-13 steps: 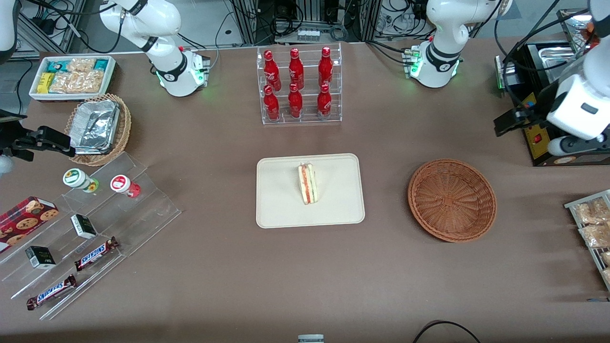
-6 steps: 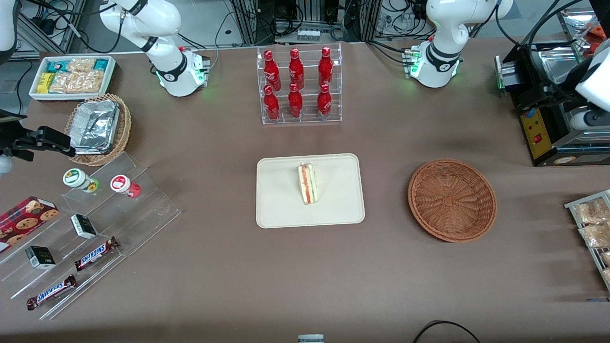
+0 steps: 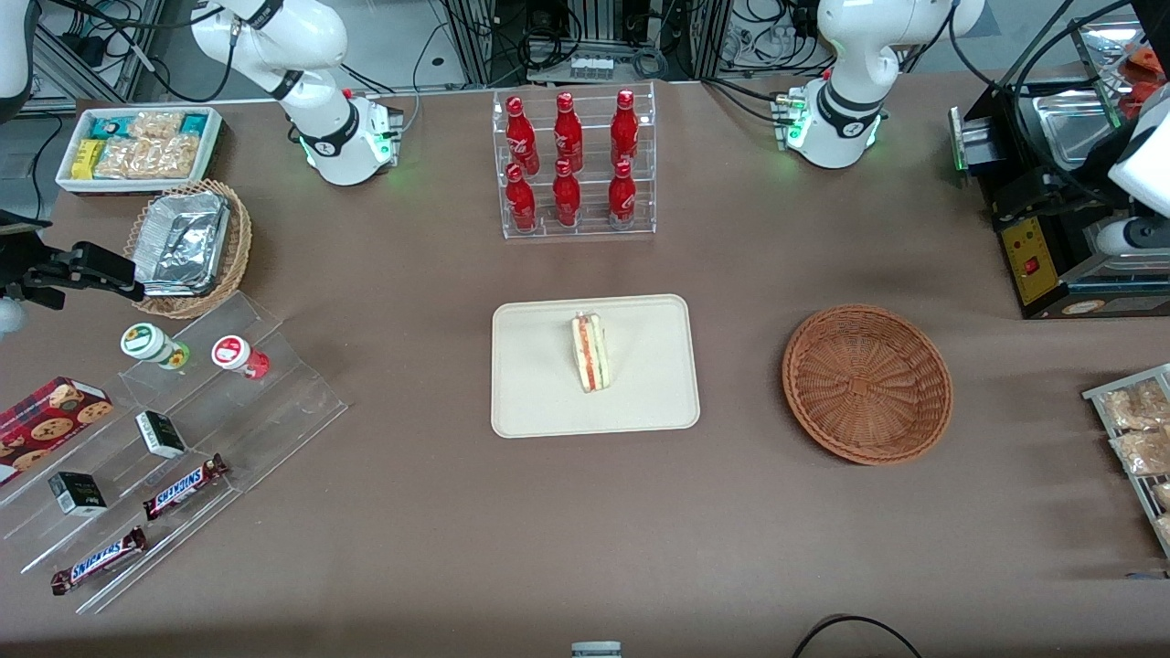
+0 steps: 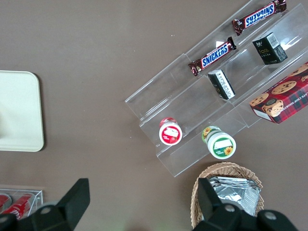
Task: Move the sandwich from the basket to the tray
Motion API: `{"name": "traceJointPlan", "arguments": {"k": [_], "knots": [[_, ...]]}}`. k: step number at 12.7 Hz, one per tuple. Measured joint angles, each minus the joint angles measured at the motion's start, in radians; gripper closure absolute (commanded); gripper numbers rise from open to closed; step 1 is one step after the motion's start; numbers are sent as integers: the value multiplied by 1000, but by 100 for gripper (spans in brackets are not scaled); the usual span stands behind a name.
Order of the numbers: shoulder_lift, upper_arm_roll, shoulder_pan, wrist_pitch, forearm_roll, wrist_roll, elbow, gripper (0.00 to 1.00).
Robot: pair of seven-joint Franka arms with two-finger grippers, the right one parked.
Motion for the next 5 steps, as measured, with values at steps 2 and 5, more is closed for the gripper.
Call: {"name": "traceJointPlan", "arguments": {"k": [2, 5], "knots": [[6, 0, -1, 14, -1, 0, 8, 1], [7, 1, -1, 34, -1, 0, 10, 1]]}}
